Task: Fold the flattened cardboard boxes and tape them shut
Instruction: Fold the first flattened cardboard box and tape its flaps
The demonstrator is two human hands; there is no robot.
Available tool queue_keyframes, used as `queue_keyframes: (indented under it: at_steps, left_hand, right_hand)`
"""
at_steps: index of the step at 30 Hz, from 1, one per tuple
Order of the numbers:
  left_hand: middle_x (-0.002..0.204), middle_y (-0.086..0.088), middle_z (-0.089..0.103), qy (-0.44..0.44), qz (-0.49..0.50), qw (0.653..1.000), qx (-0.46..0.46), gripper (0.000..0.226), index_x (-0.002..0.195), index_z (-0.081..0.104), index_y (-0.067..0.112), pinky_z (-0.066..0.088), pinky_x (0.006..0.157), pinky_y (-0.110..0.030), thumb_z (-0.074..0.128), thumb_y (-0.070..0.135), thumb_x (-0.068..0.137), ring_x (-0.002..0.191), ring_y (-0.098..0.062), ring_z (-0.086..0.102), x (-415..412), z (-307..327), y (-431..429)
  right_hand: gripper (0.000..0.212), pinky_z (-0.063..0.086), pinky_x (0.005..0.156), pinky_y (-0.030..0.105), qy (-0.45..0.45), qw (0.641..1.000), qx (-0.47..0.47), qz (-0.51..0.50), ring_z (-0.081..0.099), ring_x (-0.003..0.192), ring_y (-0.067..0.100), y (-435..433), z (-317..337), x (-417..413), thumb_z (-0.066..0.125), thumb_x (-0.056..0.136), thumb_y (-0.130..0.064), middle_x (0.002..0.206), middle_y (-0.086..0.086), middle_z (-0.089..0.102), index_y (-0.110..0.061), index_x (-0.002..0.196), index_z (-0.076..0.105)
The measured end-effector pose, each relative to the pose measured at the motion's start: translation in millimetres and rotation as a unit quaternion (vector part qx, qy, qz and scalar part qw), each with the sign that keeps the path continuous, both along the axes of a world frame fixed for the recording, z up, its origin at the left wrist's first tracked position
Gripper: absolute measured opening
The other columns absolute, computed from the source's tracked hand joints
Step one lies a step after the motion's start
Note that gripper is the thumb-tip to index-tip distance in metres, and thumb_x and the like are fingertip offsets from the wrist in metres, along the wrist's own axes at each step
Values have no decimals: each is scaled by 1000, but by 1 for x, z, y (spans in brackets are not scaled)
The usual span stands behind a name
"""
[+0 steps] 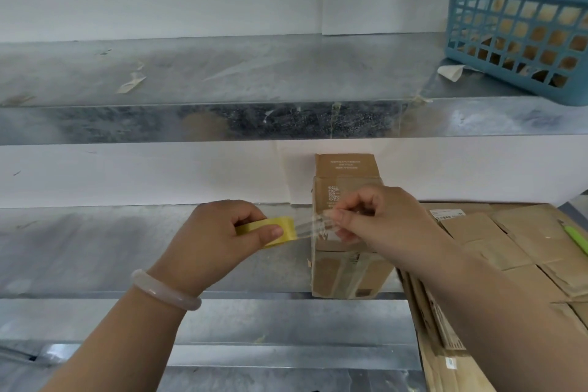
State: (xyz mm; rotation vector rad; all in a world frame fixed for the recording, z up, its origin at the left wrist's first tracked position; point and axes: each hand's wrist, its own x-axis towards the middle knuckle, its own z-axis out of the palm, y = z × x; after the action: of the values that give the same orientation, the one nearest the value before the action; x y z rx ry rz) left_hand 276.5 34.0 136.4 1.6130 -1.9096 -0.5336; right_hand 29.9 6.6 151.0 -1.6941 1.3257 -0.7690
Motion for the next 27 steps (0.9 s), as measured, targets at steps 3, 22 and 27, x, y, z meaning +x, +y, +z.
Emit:
queue_keyframes:
  at_steps: [3, 22, 27]
  left_hand:
    - [67, 17, 60, -53, 28, 998, -32, 47, 61, 59, 30, 43, 52, -26, 54, 76, 70, 63, -6, 56, -2, -3, -4]
    - [59, 7, 52, -29, -67, 995, -62, 48, 65, 54, 26, 34, 52, -21, 48, 72, 75, 64, -12, 52, 6, -19, -9]
    - [58, 6, 52, -68, -70, 991, -89, 44, 60, 52, 29, 36, 53, -24, 50, 70, 75, 61, -14, 52, -2, -25, -9]
  right_hand:
    - [6, 50, 58, 8, -45, 999, 9, -4, 72, 66, 3, 6, -1, -4, 70, 89, -25, 72, -13, 74, -25, 84, 69]
    - [12, 58, 77, 40, -108, 989, 33, -99, 74, 72, 20, 26, -18, -67, 68, 86, -26, 76, 4, 74, -30, 77, 73]
    - [11, 57, 68, 31, -115, 986, 64, -105, 73, 70, 22, 29, -28, -84, 69, 84, -28, 74, 7, 73, -28, 74, 74]
